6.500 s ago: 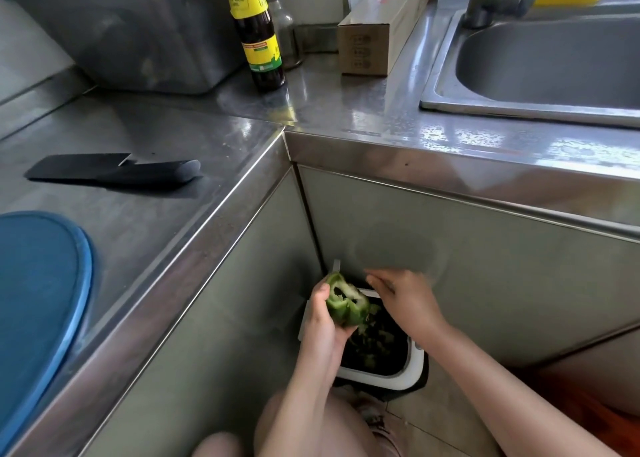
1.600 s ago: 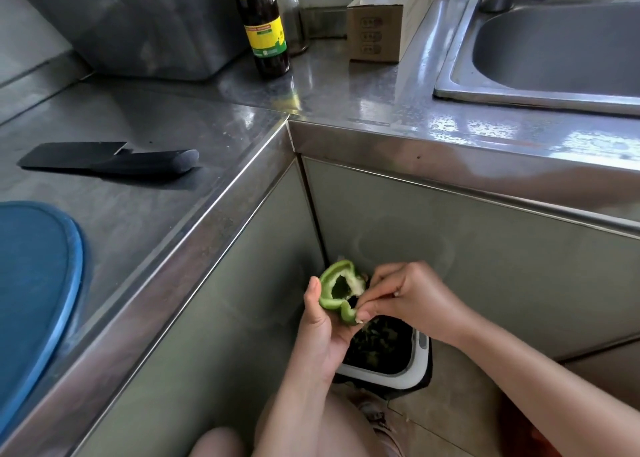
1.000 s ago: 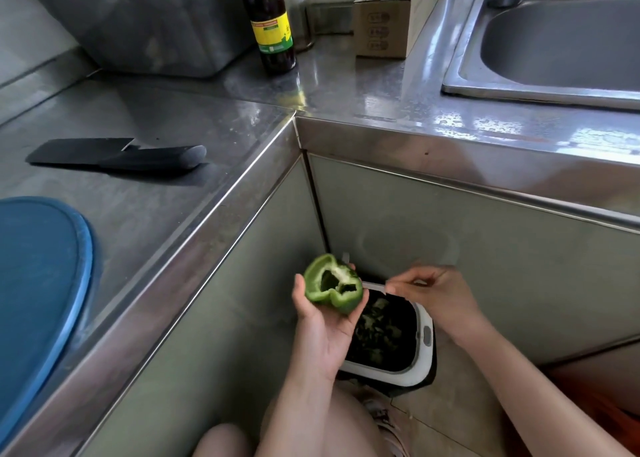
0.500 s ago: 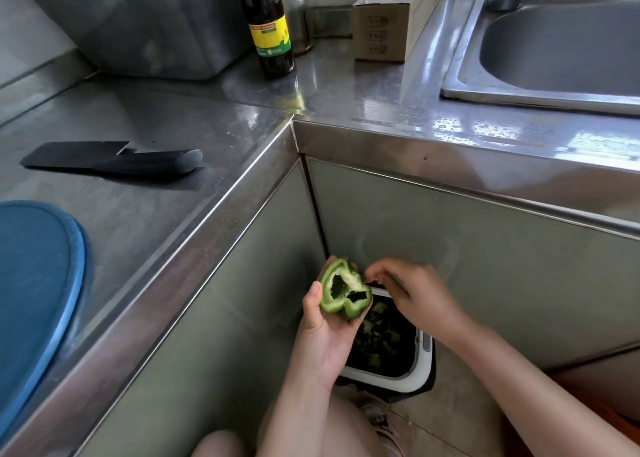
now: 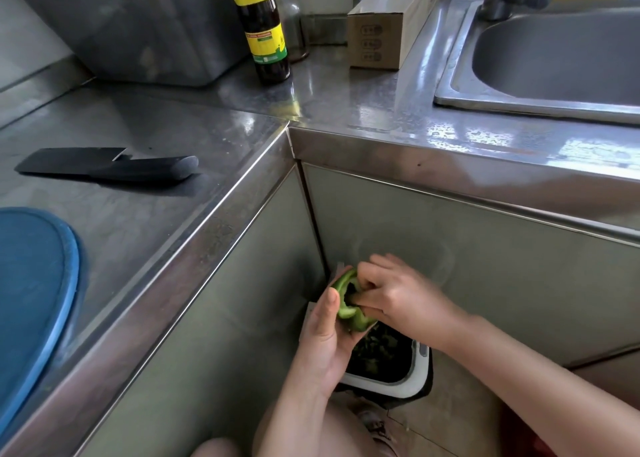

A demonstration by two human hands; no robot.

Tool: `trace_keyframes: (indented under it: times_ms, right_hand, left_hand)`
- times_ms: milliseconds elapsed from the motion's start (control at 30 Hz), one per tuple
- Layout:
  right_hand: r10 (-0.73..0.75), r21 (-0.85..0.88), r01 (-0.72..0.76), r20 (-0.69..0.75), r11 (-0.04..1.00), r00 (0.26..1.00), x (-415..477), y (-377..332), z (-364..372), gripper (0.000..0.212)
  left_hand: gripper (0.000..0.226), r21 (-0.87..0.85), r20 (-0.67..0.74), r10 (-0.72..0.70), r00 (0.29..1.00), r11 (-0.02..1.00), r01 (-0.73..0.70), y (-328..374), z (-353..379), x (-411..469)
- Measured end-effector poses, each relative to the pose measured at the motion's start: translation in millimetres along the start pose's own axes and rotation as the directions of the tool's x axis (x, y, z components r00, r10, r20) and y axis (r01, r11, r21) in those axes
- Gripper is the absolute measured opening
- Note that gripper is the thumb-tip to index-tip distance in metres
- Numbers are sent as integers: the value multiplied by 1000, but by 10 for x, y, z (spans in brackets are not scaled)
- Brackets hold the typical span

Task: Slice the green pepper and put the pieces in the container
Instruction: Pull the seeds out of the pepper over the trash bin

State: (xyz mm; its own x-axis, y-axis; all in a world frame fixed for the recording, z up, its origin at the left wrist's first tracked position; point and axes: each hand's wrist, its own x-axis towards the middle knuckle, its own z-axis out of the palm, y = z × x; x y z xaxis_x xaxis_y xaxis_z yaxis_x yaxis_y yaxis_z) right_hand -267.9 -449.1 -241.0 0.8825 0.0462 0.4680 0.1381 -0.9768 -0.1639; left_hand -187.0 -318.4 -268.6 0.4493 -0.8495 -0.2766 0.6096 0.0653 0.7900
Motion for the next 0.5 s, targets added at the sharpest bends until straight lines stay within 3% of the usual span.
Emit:
trace_keyframes:
  times_ms: [167,500]
  right_hand:
    - [-26,-99,24,-18,995,999,-36,-101,31,24]
    - [113,-24,-118,-154,993,982,-72,-59,297,17]
  left_hand:
    - [79,-7,-27,-37,999,999,37,-13,12,8]
    - [70,-27,-228,-5,974,1000,-1,-17,53,81]
